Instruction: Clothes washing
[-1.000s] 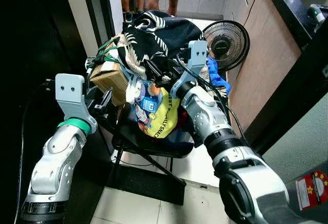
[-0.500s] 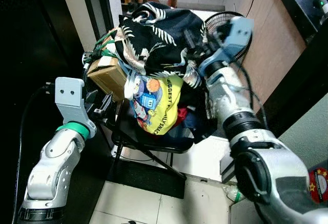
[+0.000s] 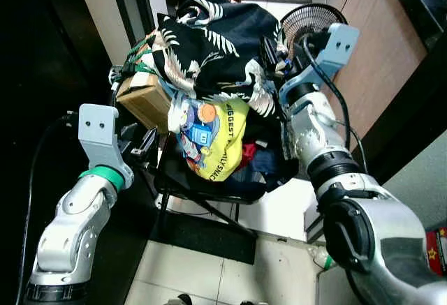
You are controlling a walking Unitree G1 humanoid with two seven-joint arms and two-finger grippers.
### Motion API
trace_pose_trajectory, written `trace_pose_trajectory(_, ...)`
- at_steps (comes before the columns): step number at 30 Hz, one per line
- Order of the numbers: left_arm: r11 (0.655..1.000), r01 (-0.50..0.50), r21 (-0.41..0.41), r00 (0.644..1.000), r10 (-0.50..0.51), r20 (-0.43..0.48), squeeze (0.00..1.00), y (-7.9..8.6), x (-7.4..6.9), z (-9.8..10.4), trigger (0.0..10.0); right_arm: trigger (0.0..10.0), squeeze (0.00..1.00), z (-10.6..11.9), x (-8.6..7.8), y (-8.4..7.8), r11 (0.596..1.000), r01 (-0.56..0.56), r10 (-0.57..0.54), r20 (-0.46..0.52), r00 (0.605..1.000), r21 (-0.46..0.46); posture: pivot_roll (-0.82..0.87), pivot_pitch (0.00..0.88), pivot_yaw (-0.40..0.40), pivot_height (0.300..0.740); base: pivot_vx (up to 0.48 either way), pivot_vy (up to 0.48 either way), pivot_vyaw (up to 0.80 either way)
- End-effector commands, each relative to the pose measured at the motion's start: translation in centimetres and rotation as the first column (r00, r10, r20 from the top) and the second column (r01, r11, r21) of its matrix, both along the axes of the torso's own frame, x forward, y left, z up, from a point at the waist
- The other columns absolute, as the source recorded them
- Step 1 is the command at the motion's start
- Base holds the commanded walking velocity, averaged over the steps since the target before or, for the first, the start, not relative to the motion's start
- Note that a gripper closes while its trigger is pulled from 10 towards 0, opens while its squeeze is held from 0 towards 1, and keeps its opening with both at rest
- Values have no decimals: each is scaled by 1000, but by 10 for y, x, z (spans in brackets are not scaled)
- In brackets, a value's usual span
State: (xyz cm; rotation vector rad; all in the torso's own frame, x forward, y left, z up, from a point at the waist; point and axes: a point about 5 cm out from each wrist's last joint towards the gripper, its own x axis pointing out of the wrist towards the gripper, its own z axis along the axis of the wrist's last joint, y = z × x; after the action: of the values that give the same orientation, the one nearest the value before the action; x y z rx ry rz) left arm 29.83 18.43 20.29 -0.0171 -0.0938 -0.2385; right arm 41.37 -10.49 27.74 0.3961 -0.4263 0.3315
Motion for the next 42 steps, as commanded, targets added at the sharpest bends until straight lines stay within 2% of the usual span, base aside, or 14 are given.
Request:
trace_pose_trajectory(1, 1000, 15, 14, 1000, -15, -9, 0, 0, -2, 0, 10000, 10000, 0, -3, -3, 18, 998, -68, 69, 18, 997, -18, 113, 175, 107, 740, 0, 0, 0)
trace_pose_trajectory(2, 1000, 15, 14, 1000, -15, -9, 0, 0, -2, 0, 10000, 10000, 0, -3, -3, 18, 998, -68, 69, 18, 997, -18, 113, 175, 107, 740, 0, 0, 0)
trace_pose_trajectory(3, 1000, 16, 14, 1000, -16, -10, 0, -1, -2, 1, 10000, 10000, 0, -8, -6, 29, 994, -99, 100, 21, 995, -37, 113, 174, 107, 740, 0, 0, 0)
trace_pose_trajectory(4, 1000, 16, 14, 1000, -16, -10, 0, -1, -2, 1, 10000, 10000, 0, -8, -6, 29, 994, -99, 100, 21, 995, -37, 113, 174, 107, 740, 0, 0, 0)
trace_pose_trajectory(5, 1000, 18, 13, 1000, -18, -9, 0, -1, -2, 1, 10000, 10000, 0, -13, -9, 38, 991, -124, 125, 22, 992, -48, 113, 174, 107, 740, 0, 0, 0)
trace_pose_trajectory(6, 1000, 18, 13, 1000, -18, -9, 0, -1, -2, 1, 10000, 10000, 0, -13, -9, 38, 991, -124, 125, 22, 992, -48, 113, 174, 107, 740, 0, 0, 0)
trace_pose_trajectory(8, 1000, 19, 11, 1000, -19, -7, 0, -2, -2, 1, 10000, 10000, 0, -16, -13, 51, 987, -157, 159, 30, 987, -45, 111, 171, 106, 740, 0, 0, 0)
trace_pose_trajectory(14, 1000, 19, 9, 1000, -19, -7, 0, -2, -2, 1, 10000, 10000, 0, -13, -15, 56, 984, -175, 177, 47, 983, -35, 110, 166, 107, 740, 0, 0, 0)
trace_pose_trajectory(15, 1000, 17, 8, 1000, -17, -7, 0, -2, -2, 1, 10000, 5765, 0, -11, -15, 56, 984, -177, 178, 55, 982, -28, 110, 166, 107, 740, 0, 0, 0)
trace_pose_trajectory(17, 1000, 17, 8, 1000, -17, -7, 0, -2, -2, 1, 10000, 5765, 0, -11, -15, 56, 984, -177, 178, 55, 982, -28, 110, 166, 107, 740, 0, 0, 0)
trace_pose_trajectory(18, 1000, 16, 8, 1000, -16, -7, 0, -1, -2, 2, 10000, 1137, 0, -9, -15, 56, 983, -180, 181, 63, 981, -22, 108, 162, 106, 740, 0, 0, 0)
trace_pose_trajectory(19, 1000, 16, 8, 1000, -16, -7, 0, -1, -2, 2, 10000, 1137, 0, -9, -15, 56, 983, -180, 181, 63, 981, -22, 108, 162, 106, 740, 0, 0, 0)
trace_pose_trajectory(20, 1000, 14, 7, 1000, -14, -7, 0, -1, -2, 2, 10000, 0, 0, -9, -15, 55, 983, -183, 184, 69, 980, -19, 107, 160, 105, 740, 0, 0, 0)
trace_pose_trajectory(42, 1000, 4, -5, 1000, -4, 9, 0, -1, 2, 3, 10000, 0, 0, -3, -18, 56, 973, -231, 228, 124, 966, 10, 93, 137, 102, 740, 0, 0, 0)
